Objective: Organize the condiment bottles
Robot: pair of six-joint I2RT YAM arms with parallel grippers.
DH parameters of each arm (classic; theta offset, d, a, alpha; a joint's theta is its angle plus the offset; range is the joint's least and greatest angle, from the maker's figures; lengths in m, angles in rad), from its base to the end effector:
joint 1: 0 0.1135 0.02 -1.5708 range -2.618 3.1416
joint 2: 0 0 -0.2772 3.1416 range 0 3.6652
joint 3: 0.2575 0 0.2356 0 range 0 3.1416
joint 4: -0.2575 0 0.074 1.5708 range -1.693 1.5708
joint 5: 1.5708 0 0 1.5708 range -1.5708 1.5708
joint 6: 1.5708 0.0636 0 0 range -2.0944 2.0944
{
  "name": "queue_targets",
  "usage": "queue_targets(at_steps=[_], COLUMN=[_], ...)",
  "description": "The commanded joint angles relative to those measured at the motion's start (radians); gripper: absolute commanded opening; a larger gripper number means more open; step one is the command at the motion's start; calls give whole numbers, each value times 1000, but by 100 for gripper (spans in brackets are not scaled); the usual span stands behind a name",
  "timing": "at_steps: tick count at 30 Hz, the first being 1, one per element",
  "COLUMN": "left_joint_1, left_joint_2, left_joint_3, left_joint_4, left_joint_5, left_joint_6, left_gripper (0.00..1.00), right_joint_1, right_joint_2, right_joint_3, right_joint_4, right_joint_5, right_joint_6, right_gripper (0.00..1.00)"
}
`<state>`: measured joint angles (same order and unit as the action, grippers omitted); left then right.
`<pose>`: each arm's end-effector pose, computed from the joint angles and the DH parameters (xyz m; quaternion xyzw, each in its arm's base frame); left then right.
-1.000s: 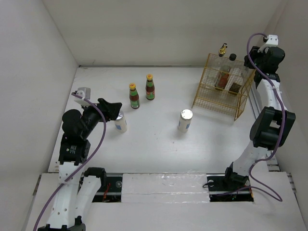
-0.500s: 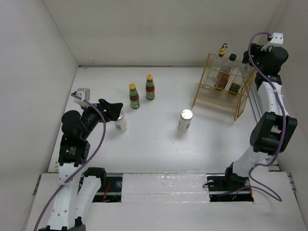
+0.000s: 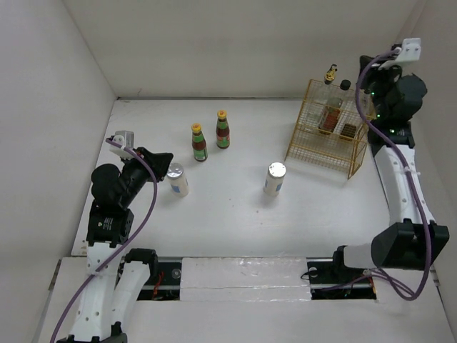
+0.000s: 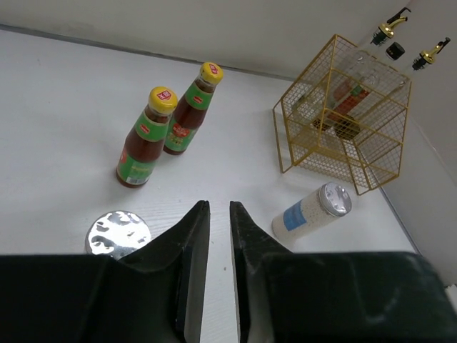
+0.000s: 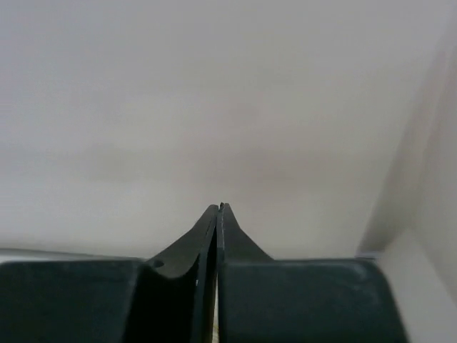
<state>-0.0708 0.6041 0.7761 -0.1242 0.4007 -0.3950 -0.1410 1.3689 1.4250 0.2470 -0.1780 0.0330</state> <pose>0.1364 -0.0345 0.3754 0.0330 0.6906 -0.2973 0.6585 0.3173 -0.0337 0.4985 -0.0201 0.5939 0.0092 0.8042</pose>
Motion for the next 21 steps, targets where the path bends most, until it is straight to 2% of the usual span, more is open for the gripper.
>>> queue_targets(at_steps=[1, 4, 5, 7, 8, 9, 10, 12, 13, 16, 19, 21], left_joint_1=[-3, -3, -3, -3, -3, -3, -3, -3, -3, -3, -3, -3], left_joint_2=[-7, -7, -7, -7, -7, -7, -7, -7, -7, -17, -17, -6], left_joint_3=[3, 3, 3, -6, -6, -6, -6, -6, -6, -6, -6, -6], left_joint_4=[46, 46, 46, 46, 46, 46, 46, 46, 46, 37, 46, 46], left_joint_5=[20, 10, 10, 10, 10, 1, 1, 1, 1, -8, 9, 18], left_joint_6=[5, 5, 5, 5, 5, 5, 5, 5, 5, 5, 5, 5], left_gripper=[13, 13, 14, 19, 22, 25, 32, 37, 40, 46, 57, 61], right_joint_1=[125, 288, 323, 412, 437, 460, 503, 547, 567, 635, 679, 713], right_joint_2=[-24, -15, -14, 10, 44, 64, 84, 99, 84, -39, -167, -224], right_joint_3=[-87, -153, -172, -199, -199, -199, -184, -184, -205, -340, -455, -509], right_joint_4=[78, 78, 78, 78, 69, 54, 5, -44, -67, -77, -126, -176], right_joint_5=[-37, -69, -69, -58, -58, -93, -103, -91, -24, 118, 218, 284], right_joint_6=[-20, -88, -102, -111, -129, -142, -154, -198, -209, -209, -176, -166], right_gripper=[0, 1, 7, 30, 56, 63, 67, 72, 73, 90, 98, 100])
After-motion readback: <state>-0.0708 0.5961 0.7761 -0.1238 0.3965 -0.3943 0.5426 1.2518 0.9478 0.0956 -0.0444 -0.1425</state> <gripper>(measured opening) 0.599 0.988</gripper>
